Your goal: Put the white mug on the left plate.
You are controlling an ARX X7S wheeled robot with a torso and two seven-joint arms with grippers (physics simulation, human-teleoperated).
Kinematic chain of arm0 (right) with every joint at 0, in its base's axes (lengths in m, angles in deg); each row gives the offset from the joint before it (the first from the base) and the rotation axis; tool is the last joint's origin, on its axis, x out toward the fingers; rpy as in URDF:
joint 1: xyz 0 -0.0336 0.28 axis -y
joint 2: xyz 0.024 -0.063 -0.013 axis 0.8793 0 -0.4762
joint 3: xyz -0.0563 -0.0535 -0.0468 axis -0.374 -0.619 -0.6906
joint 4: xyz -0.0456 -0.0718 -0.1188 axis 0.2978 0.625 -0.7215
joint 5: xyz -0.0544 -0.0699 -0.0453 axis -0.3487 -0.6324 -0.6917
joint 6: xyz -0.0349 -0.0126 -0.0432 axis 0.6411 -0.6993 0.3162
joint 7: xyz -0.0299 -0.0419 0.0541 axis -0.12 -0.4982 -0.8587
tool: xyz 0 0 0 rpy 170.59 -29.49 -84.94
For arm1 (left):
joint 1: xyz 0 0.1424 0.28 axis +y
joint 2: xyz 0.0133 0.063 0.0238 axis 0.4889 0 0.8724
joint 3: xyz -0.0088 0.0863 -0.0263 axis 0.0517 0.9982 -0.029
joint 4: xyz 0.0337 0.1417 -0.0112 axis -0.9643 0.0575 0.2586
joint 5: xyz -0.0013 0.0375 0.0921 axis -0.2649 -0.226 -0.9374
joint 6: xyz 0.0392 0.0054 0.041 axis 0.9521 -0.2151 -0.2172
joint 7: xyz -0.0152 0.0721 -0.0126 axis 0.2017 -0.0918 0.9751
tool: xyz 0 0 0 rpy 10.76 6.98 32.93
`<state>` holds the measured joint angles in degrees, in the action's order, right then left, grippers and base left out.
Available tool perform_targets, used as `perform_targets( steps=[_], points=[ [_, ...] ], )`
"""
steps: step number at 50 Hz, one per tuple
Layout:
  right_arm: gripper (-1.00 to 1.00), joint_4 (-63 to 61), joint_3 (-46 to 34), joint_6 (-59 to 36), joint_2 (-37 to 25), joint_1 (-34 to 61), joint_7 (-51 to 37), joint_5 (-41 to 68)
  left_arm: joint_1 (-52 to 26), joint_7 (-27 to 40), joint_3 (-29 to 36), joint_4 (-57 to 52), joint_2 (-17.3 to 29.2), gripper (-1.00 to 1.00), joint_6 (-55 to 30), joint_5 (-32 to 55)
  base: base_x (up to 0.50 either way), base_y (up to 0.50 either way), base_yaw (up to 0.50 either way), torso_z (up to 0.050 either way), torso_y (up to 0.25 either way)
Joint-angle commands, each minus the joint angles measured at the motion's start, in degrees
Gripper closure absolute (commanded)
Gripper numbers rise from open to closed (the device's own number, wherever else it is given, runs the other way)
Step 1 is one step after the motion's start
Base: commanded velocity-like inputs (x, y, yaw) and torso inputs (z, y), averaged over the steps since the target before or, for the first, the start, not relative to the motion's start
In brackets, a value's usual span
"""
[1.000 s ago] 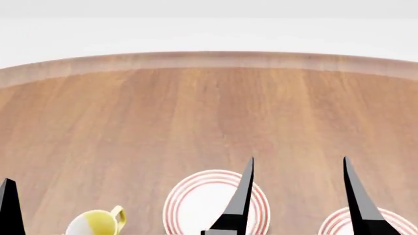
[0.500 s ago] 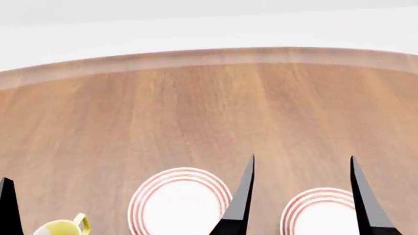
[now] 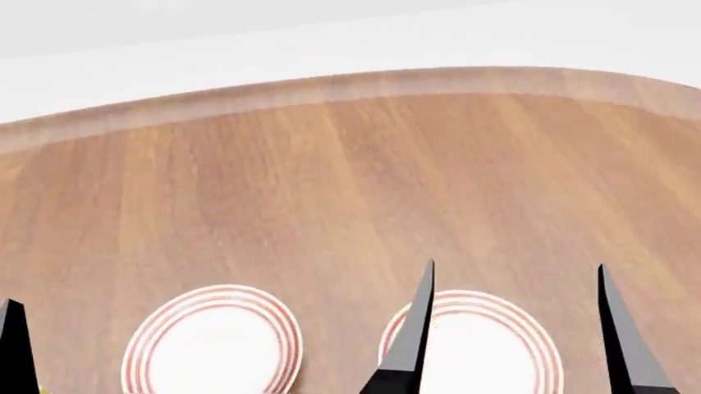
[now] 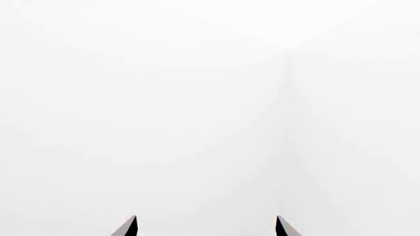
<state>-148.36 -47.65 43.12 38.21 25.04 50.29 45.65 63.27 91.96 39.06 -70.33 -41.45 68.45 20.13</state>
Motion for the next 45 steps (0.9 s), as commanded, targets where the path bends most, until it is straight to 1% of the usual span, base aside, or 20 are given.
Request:
perform_targets(
  steps=[1,13,15,17,18,20,21,23,24,27,28,29,30,31,33,35,37,39,44,45],
  points=[
    [-1.00,0.00,0.39,0.38,0.01,-0.14,0.02,0.26,-0.38,0.41,0.59,0.07,0.38,-1.00,0.17,0.01,0.00,0.00,-0.50,0.000,0.000],
    [-1.00,0.00,0.48,-0.16,0.01,0.17,-0.02,0.41,-0.76,0.12,1.73,0.27,0.73,-1.00,0.23,0.26,0.00,0.00,-0.50,0.000,0.000],
    [-1.00,0.00,0.08,-0.69,0.01,0.28,0.27,-0.44,-0.85,-0.46,1.94,0.47,0.88,-1.00,0.66,1.58,0.00,0.00,0.00,0.000,0.000],
    [-1.00,0.00,0.14,-0.08,0.01,0.16,0.36,-0.20,-0.85,-1.01,2.89,0.08,1.01,-1.00,0.17,0.17,0.00,0.00,0.00,0.000,0.000],
    [-1.00,0.00,0.18,-0.19,0.00,0.20,0.34,0.05,-0.61,-1.89,2.89,0.38,0.73,-1.00,1.86,1.34,0.00,0.00,0.00,0.000,0.000],
    [-1.00,0.00,0.45,-0.15,0.00,0.28,-0.01,0.88,-0.27,-7.07,4.75,0.87,1.61,-1.00,4.70,7.40,0.00,0.00,0.00,0.000,0.000],
    [-1.00,0.00,0.99,0.28,0.00,0.41,-1.00,3.95,-0.84,-6.97,5.29,1.60,1.16,-1.00,3.72,7.48,0.00,0.00,0.00,0.000,0.000],
    [-1.00,0.00,0.15,-0.39,0.00,0.75,-0.77,2.36,-0.91,-7.10,5.53,2.46,0.47,-1.00,3.96,6.90,0.00,0.00,0.00,0.000,0.000],
    [-1.00,0.00,0.24,-0.24,0.00,0.80,-0.81,2.75,-0.93,-9.48,6.71,2.83,0.51,-1.00,4.45,5.99,0.00,0.00,0.00,0.000,0.000],
    [-1.00,0.00,0.29,-0.16,0.00,0.89,-0.75,2.55,-1.18,-10.70,8.12,2.47,0.00,-1.00,3.97,1.35,0.00,0.00,0.00,0.000,0.000],
    [-1.00,0.00,0.02,-0.31,0.00,0.98,-0.76,2.25,-1.65,-11.37,9.39,2.44,-0.37,-1.00,2.77,-1.87,0.00,0.00,0.00,0.000,0.000],
    [-1.00,0.00,-0.03,-0.35,0.00,1.01,-0.81,2.29,-1.67,-12.37,9.87,2.84,-0.40,-1.00,3.18,0.37,0.00,0.00,0.00,0.000,0.000],
    [-1.00,0.00,-0.19,-0.41,0.00,1.05,-0.77,2.16,-1.94,-13.17,10.59,2.93,-0.26,-1.00,2.65,-0.91,0.00,0.00,0.00,0.000,0.000],
    [-1.00,0.00,-0.24,-0.28,0.00,0.99,-0.73,2.22,-1.74,-15.75,12.35,3.72,-0.08,-1.00,3.22,-3.57,0.00,0.00,0.00,0.000,0.000],
    [-1.00,0.00,-0.42,-0.09,0.00,1.00,-0.70,2.01,-1.16,-16.76,12.99,4.95,0.19,-1.00,3.55,-2.19,0.00,0.00,0.00,0.000,0.000],
    [-1.00,0.00,-0.56,-0.14,0.01,1.07,-0.70,1.68,-0.32,-18.51,13.68,6.32,0.77,-1.00,4.95,-2.90,0.00,0.00,0.00,0.000,0.000],
    [-1.00,0.00,-0.64,-0.49,0.01,1.16,-0.76,1.39,2.02,-19.26,13.40,8.40,0.93,-1.00,9.03,-3.26,0.00,0.00,0.00,0.000,0.000],
    [-1.00,0.00,-0.61,-0.62,0.00,1.16,-0.73,1.51,2.17,-20.39,13.85,8.73,1.65,-1.00,9.22,-3.96,0.00,0.00,0.00,0.000,0.000],
    [-1.00,0.00,-0.80,-1.17,0.00,1.54,-0.45,1.43,4.00,-26.75,16.52,12.39,2.17,-1.00,14.18,-2.21,0.00,0.00,0.00,0.000,0.000],
    [-1.00,0.00,-0.84,-1.31,0.01,1.61,-0.39,1.34,4.25,-28.06,17.35,13.23,2.27,-1.00,14.49,-3.82,0.00,0.00,0.00,0.000,0.000]
  ],
)
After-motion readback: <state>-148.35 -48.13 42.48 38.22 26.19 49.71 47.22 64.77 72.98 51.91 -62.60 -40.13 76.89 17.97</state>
